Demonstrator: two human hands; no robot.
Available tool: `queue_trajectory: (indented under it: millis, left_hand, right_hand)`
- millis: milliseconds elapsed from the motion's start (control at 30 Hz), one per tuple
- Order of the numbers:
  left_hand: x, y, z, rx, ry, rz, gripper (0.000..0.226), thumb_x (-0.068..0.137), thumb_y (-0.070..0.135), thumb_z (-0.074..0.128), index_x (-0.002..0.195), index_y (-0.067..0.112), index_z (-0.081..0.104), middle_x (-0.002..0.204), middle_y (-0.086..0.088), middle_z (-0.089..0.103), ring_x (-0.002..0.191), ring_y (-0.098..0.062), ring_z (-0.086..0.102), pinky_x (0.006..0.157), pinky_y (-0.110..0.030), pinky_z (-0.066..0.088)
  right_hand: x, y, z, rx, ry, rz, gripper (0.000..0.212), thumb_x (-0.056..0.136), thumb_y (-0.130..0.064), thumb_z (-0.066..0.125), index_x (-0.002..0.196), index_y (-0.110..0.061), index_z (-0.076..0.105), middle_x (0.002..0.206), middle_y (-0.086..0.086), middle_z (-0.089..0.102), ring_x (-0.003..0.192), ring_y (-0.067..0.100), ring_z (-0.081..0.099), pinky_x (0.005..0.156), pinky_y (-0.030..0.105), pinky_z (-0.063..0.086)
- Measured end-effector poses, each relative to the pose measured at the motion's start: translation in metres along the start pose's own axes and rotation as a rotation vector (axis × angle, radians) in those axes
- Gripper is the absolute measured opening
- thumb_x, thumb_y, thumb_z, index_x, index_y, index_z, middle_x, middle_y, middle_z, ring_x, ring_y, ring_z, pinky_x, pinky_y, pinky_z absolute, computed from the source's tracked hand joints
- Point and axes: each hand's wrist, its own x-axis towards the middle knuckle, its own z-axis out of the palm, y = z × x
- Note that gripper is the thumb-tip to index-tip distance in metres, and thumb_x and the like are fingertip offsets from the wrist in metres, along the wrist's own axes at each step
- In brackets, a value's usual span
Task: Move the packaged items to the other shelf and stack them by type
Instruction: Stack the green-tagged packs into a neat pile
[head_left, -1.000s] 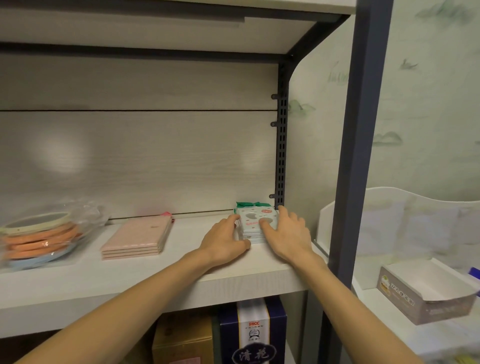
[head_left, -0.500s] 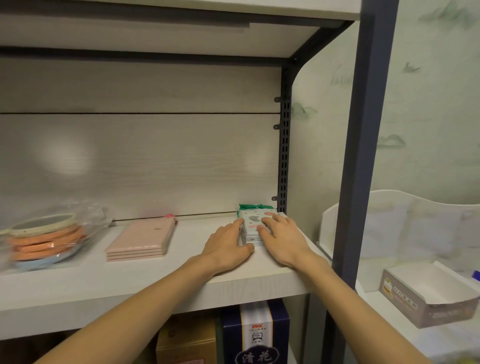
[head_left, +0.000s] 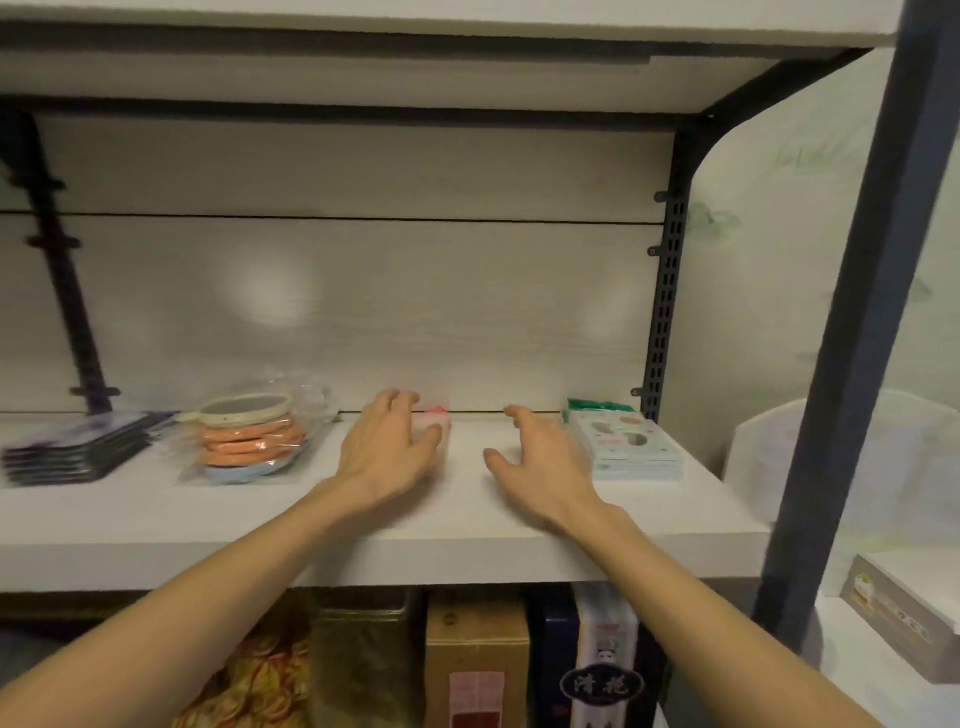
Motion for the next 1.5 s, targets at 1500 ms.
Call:
queue_trajectory:
  millis: [1500]
  left_hand:
    - [-0.034, -0.081, -0.063, 0.211, -0.014, 0.312, 0.05, 0.101, 0.044, 0.048, 0.144, 0.02, 0.048, 0.151, -0.002, 0.046, 0.138, -0.023, 0.041, 0.115, -0.036, 0.029]
  right_hand:
    - [-0.002, -0.079, 0.053, -0.407, -0.078, 0.032, 0.061, 0.102, -0.056, 0.03, 0.147, -0.016, 0.042, 0.157, 0.01, 0.037, 0.15, 0.035, 0.017, 0.119, 0.045, 0.021]
